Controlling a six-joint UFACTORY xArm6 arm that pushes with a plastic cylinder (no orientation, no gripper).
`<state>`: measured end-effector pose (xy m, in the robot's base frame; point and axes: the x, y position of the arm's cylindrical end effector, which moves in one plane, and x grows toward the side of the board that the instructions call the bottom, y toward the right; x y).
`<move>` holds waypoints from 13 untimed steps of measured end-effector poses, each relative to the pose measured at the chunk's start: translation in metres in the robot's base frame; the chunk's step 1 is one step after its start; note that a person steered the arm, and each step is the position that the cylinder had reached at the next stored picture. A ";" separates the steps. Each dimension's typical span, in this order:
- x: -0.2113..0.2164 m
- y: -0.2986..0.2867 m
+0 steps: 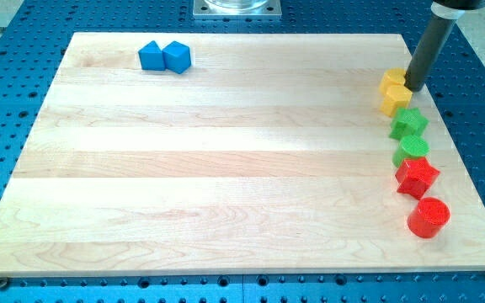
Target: Place the blue cube above the heart
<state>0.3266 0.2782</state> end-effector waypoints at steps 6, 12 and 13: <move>0.011 -0.196; -0.056 -0.339; -0.052 -0.284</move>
<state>0.2745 -0.0054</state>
